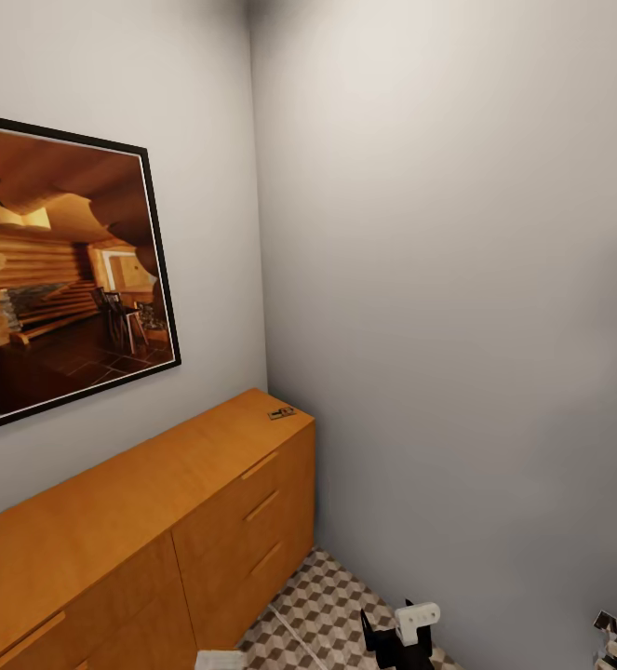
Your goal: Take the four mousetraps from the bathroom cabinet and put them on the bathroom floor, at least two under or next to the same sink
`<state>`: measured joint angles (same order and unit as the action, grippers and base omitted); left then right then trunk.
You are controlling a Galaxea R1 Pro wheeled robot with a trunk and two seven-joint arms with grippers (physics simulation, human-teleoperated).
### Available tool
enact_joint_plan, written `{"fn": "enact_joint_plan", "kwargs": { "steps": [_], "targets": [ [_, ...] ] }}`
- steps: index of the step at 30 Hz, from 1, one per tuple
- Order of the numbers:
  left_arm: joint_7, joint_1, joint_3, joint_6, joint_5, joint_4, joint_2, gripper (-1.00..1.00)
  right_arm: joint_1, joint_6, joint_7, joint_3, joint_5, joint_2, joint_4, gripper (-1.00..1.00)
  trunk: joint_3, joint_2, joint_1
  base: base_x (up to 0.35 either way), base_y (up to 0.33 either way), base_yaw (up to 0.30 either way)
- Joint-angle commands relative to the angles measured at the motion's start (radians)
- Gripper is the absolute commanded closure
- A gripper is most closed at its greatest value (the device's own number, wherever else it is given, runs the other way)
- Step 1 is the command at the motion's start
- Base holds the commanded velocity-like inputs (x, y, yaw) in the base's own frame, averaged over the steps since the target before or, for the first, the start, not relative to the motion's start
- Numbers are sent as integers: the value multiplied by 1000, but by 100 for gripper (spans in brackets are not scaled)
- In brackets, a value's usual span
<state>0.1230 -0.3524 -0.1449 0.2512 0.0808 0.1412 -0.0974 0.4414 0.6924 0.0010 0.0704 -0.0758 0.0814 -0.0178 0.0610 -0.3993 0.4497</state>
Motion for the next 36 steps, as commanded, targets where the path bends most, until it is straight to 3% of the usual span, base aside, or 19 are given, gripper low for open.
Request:
{"fn": "enact_joint_plan", "kwargs": {
  "steps": [1, 4, 8, 10, 11, 13, 14, 16, 19, 24, 30, 36],
  "targets": [
    [4, 0, -14, -73, 8, 74, -3, -100, 0, 3, -1, 6, 3, 0, 1, -100, -1, -1, 0, 0, 0, 0],
    [3, 0, -40, -227, 7, 225, -6, -100, 0, 3, -1, 6, 2, 0, 1, -100, -1, -1, 0, 0, 0, 0],
    [3, 0, -94, -493, 6, 474, -7, -100, 0, 3, -1, 6, 2, 0, 1, -100, -1, -1, 0, 0, 0, 0],
    [3, 0, -104, -589, 6, 568, -7, -100, 0, 3, -1, 6, 2, 0, 1, -100, -1, -1, 0, 0, 0, 0],
    [3, 0, -110, -684, 5, 663, -6, -100, 0, 3, -2, 6, 2, 0, 1, -100, -1, -1, 0, 0, 0, 0],
    [3, 0, -115, -774, 5, 757, -5, -100, 0, 3, -2, 6, 2, 0, 1, -100, -1, -1, 0, 0, 0, 0],
    [2, 0, -117, -858, 5, 847, -5, -100, 0, 3, -2, 6, 2, 0, 1, -100, -1, -1, 0, 0, 0, 0],
    [2, 0, -119, -932, 6, 930, -5, -100, 0, 3, -2, 6, 2, 0, 1, -100, -1, -1, 0, 0, 0, 0],
    [1, -1, -122, -1122, 6, 1132, -6, -100, 0, 3, -2, 6, 2, 0, 1, -100, -1, -1, 0, 0, 0, 0],
    [1, -3, -123, -1227, 7, 1260, -6, -100, 0, 3, -3, 6, 2, 0, 1, -100, -1, -1, 0, 0, 0, 0],
    [1, -8, -124, -1251, 5, 1322, 3, -100, 0, 3, -3, 6, 2, 0, 1, -100, -1, -1, 0, 0, 0, 0],
    [1, -9, -124, -1256, -4, 1392, 68, -100, 0, 3, -4, 6, 2, 0, 1, -100, -1, -1, 0, 0, 0, 0]
  ]
}}
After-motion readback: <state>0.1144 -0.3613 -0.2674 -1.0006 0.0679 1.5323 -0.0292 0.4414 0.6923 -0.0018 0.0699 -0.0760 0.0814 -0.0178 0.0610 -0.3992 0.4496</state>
